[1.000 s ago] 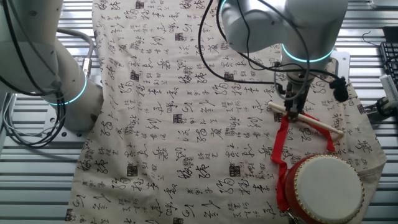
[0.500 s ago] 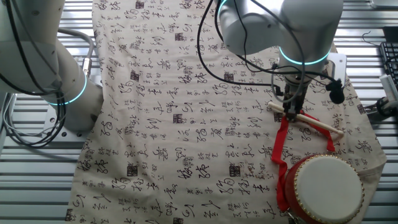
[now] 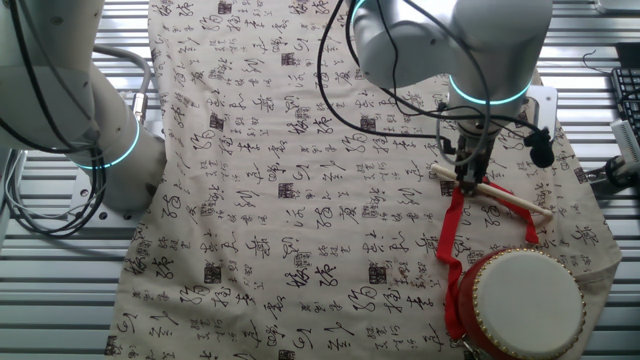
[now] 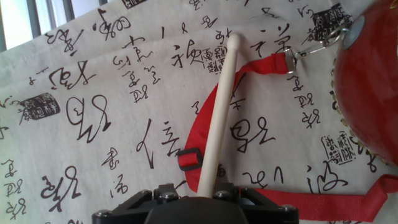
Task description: Play the drum
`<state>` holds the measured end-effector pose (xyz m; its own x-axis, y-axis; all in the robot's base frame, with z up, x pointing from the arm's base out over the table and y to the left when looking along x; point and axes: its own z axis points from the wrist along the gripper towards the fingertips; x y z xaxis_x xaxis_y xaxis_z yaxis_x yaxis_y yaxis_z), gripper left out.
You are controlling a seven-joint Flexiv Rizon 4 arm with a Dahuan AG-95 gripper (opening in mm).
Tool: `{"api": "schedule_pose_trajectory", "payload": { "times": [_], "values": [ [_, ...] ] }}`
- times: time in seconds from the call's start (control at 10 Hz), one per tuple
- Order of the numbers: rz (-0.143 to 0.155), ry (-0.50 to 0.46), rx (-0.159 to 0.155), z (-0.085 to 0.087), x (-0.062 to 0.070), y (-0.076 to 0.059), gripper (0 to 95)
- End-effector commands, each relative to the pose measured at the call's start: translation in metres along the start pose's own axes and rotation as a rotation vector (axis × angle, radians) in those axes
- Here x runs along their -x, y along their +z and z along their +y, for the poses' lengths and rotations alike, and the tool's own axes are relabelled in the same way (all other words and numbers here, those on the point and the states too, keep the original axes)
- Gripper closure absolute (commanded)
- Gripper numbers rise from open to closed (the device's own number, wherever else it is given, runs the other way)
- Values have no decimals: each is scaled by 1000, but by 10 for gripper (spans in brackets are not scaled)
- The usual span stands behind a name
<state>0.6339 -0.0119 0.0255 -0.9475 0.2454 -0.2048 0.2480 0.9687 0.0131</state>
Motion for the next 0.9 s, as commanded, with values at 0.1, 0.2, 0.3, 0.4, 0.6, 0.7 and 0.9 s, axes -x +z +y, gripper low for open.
{"api": "schedule_pose_trajectory", "payload": {
  "times": [0.1,0.2,0.3,0.4,0.6,0.7,0.9],
  "values": [
    [2,-1,2,0,0,0,760],
    [2,0,3,0,-1,0,760],
    [2,2,4,0,-1,0,760],
    [2,2,4,-1,-2,1,760],
    [1,0,3,-2,-3,1,760],
    [-1,0,4,-2,-4,1,760],
    [-4,-1,5,-2,-4,1,570]
  ]
}}
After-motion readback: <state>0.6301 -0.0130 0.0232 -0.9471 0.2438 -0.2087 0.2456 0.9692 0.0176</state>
